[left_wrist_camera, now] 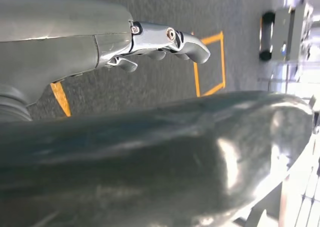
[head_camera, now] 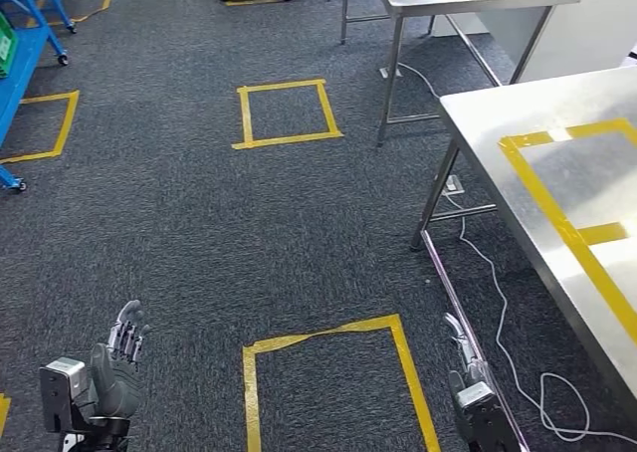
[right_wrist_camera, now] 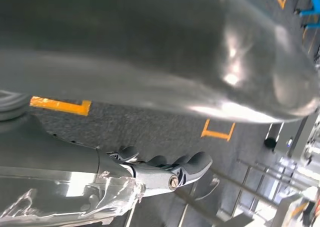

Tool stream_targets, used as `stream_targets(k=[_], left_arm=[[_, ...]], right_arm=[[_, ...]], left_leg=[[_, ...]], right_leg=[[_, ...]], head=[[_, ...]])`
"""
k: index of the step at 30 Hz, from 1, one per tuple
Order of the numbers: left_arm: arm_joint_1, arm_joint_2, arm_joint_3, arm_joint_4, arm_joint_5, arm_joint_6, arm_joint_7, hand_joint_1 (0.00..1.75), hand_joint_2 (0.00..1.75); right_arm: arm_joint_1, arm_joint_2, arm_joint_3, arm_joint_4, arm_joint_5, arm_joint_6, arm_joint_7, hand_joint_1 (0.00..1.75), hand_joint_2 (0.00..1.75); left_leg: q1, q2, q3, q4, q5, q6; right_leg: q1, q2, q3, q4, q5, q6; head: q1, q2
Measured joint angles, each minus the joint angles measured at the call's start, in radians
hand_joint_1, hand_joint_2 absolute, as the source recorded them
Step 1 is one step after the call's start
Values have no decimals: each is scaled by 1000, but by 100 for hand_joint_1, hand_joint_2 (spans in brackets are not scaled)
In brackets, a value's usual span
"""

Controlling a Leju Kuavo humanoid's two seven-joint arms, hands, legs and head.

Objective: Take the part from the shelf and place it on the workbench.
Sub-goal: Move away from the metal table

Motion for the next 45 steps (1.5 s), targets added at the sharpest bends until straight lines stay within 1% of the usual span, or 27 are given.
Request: stream_targets(k=[2, 3, 4, 6, 8, 10, 12, 13, 15, 17, 19, 21, 23, 25, 27, 28, 29, 30, 31, 32, 34, 36, 37, 39, 41, 43, 45], left_arm=[[0, -1, 2, -1, -2, -2, -4, 0, 0], [0, -1, 3, -3, -3, -2, -5, 0, 0], [1, -1, 5, -4, -4, -3, -6, 0, 0], [5, -2, 7, -6, -16, 1, -7, 0, 0], [4, -3, 7, -8, -33, 9, -7, 0, 0], [-1, -4, 6, -8, -46, 15, -6, 0, 0], [-3, -5, 5, -8, -53, 16, -6, 0, 0], [-3, -6, 5, -8, -55, 17, -6, 0, 0], [-2, -6, 5, -8, -56, 17, -6, 0, 0], [-5, -7, 4, -8, -59, 17, -6, 0, 0], [-8, -7, 3, -8, -64, 17, -7, 0, 0], [-7, -7, 2, -8, -69, 17, -9, 0, 0], [-7, -7, 2, -8, -72, 17, -11, 0, 0], [-11, -7, 0, -8, -73, 18, -13, 0, 0], [-12, -7, -2, -8, -73, 18, -16, 0, 0], [-12, -7, -3, -8, -73, 18, -17, 0, 0], [-12, -7, -4, -7, -73, 18, -18, 0, 0], [-12, -7, -4, -7, -73, 19, -19, 0, 0], [-12, -7, -4, -7, -73, 19, -20, 0, 0], [-12, -7, -5, -7, -73, 19, -20, 0, 0], [-14, -7, -5, -7, -73, 19, -22, 0, 0], [-12, -7, -5, -7, -73, 20, -24, 0, 0], [-11, -7, -6, -7, -73, 21, -25, 0, 0], [-16, -7, -9, -6, -73, 22, -26, 0, 0], [-22, -7, -12, -6, -73, 24, -27, 0, 0], [-23, -7, -13, -3, -73, 25, -27, 0, 0], [-22, -7, -15, 0, -73, 25, -27, 0, 0]], right_arm=[[0, 0, 0, 1, 0, 1, -2, 0, 0], [0, 0, -1, 1, 0, 2, -3, 0, 0], [0, 0, -1, 2, 0, 2, -3, 0, 0], [0, 2, -2, 2, 0, 2, -5, 0, 0], [0, 4, -5, 2, 0, 1, -6, 0, 0], [3, 5, -7, 2, 0, -1, -7, 0, 0], [6, 5, -9, 2, 0, -2, -7, 0, 0], [6, 5, -10, 2, 0, -3, -7, 0, 0], [6, 6, -14, 2, 0, -3, -7, 0, 0], [6, 7, -17, 2, 0, -4, -7, 0, 0], [7, 8, -20, 2, 0, -6, -8, 0, 0], [8, 9, -22, 2, 0, -8, -9, 0, 0], [9, 10, -23, 2, 0, -10, -11, 0, 0], [14, 10, -25, 2, 1, -12, -13, 0, 0], [23, 10, -27, 2, 1, -13, -13, 0, 0], [26, 10, -27, 2, 1, -13, -13, 0, 0], [27, 10, -27, 2, 1, -14, -13, 0, 0], [28, 10, -29, 2, 1, -14, -13, 0, 0], [29, 10, -30, 2, 2, -14, -13, 0, 0], [30, 10, -31, 2, 2, -14, -13, 0, 0], [33, 10, -32, 2, 3, -15, -13, 0, 0], [34, 10, -32, 2, 3, -16, -14, 0, 0], [34, 10, -33, 1, 4, -16, -14, 0, 0], [33, 10, -34, -1, 6, -17, -14, 0, 0], [36, 10, -35, -1, 7, -18, -13, 0, 0], [37, 10, -36, -1, 9, -19, -11, 0, 0], [37, 10, -39, -1, 10, -19, -9, 0, 0]], left_leg=[[-1, -27, -6, 7, 1, -6], [0, -38, -13, 12, 4, -12], [2, -50, -22, 15, 7, -18], [6, -63, -36, 18, 11, -30], [4, -23, -60, 58, -18, -40], [3, 36, -120, 180, -85, -48], [7, 54, -177, 303, -130, -54], [8, 56, -182, 318, -126, -55], [10, 69, -131, 230, -70, -56], [7, 116, -51, 88, -20, -52], [2, 139, -23, 23, -10, -39], [0, 114, -28, 20, -10, -20], [1, 90, -25, 19, -8, -4], [2, 67, -23, 19, -6, 5], [-1, 41, -21, 20, -8, 10], [-2, 26, -18, 20, -10, 11], [-3, 11, -13, 21, -13, 11], [-3, -5, -6, 21, -16, 10], [-2, -19, 0, 22, -21, 7], [-2, -33, 4, 24, -26, 3], [1, -58, 3, 27, -31, -7], [5, -75, -1, 30, -31, -18], [5, -66, 0, 35, -34, -23], [0, -13, -31, 92, -54, -29], [-3, 40, -115, 218, -91, -34], [-2, 52, -197, 309, -116, -36], [-1, 59, -217, 278, -86, -35]], right_leg=[[-6, 44, 75, -134, 40, -3], [-8, 60, 93, -167, 44, -4], [-8, 65, 98, -177, 39, -6], [-6, 43, 95, -180, 42, -16], [-7, 16, 94, -186, 47, -28], [-5, -13, 92, -188, 49, -35], [-2, -44, 88, -188, 50, -36], [-1, -59, 88, -188, 50, -36], [-1, -84, 88, -188, 50, -35], [4, -105, 89, -186, 48, -30], [8, -124, 90, -181, 48, -18], [4, -134, 91, -174, 50, -4], [-4, -96, 76, -139, 26, 5], [-7, -40, 22, -30, -31, 7], [-4, -21, -48, 98, -79, 7], [-2, -18, -66, 122, -78, 5], [-1, -15, -64, 105, -58, 3], [-1, -9, -43, 49, -20, 1], [-2, 10, -12, -25, 22, -1], [-5, 35, 17, -94, 43, -2], [-7, 70, 51, -166, 51, -7], [-2, 56, 63, -174, 44, -18], [-1, 44, 72, -177, 45, -24], [-1, 18, 94, -182, 38, -33], [2, -10, 112, -184, 23, -37], [4, -37, 133, -184, 0, -38], [4, -63, 168, -186, -28, -35]], head=[[0, 0], [-1, 0], [-1, 0], [-1, 0], [-7, 0], [-12, 0], [-12, 0], [-12, 0], [-12, 0], [-13, 0], [-11, 0], [-8, 0], [-6, 0], [-2, 0], [0, 0], [1, 0], [1, 0], [1, 0], [1, 0], [1, 0], [0, 0], [0, 0], [0, 0], [-6, 0], [-12, 0], [-11, 0], [-12, 0]])
